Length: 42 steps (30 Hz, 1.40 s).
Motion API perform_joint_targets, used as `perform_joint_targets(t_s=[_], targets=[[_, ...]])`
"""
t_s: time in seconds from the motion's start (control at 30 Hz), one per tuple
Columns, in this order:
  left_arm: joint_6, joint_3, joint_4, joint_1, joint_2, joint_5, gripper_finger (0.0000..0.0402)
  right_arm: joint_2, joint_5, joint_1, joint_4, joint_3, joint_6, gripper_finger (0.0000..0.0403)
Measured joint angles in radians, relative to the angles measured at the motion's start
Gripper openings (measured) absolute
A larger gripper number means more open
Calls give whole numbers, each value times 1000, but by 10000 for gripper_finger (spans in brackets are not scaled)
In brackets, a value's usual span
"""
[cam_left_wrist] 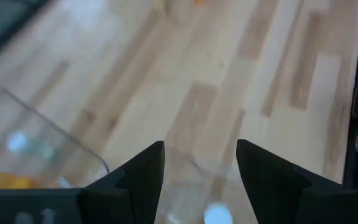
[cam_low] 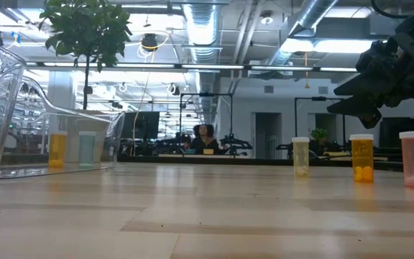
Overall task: Pick and place medicine bottles into bin by pill shape (circle, oval)
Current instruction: Put the yellow tablet bottle into the top transparent bin
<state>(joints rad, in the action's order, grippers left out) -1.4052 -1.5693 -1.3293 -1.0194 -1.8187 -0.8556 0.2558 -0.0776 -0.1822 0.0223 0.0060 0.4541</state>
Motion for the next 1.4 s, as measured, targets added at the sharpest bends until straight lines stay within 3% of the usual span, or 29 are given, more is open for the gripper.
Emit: perform_joint_targets(t_s=[0.27, 0.43, 0.6, 0.77, 0.93, 1.23, 1.33, 1.4], targets=[[213, -80, -4, 176, 2, -220, 195, 0, 0, 0, 0, 0, -1, 225], [439, -79, 91, 343, 2, -262, 195, 0, 0, 0, 0, 0, -1, 225], [756, -79, 305, 494, 2, -240, 195, 0, 0, 0, 0, 0, -1, 225], [1135, -78, 658, 605, 2, -99, 195, 0, 0, 0, 0, 0, -7, 225], [1400, 2, 1021, 705, 2, 144, 195, 0, 0, 0, 0, 0, -10, 225], [1488, 306, 1601, 890, 0, 484, 195, 0, 0, 0, 0, 0, -14, 225], [1440, 379, 1670, 954, 0, 628, 201, 0, 0, 0, 0, 0, -17, 225], [1407, 399, 1674, 985, 0, 653, 213, 0, 0, 0, 0, 0, -18, 225]])
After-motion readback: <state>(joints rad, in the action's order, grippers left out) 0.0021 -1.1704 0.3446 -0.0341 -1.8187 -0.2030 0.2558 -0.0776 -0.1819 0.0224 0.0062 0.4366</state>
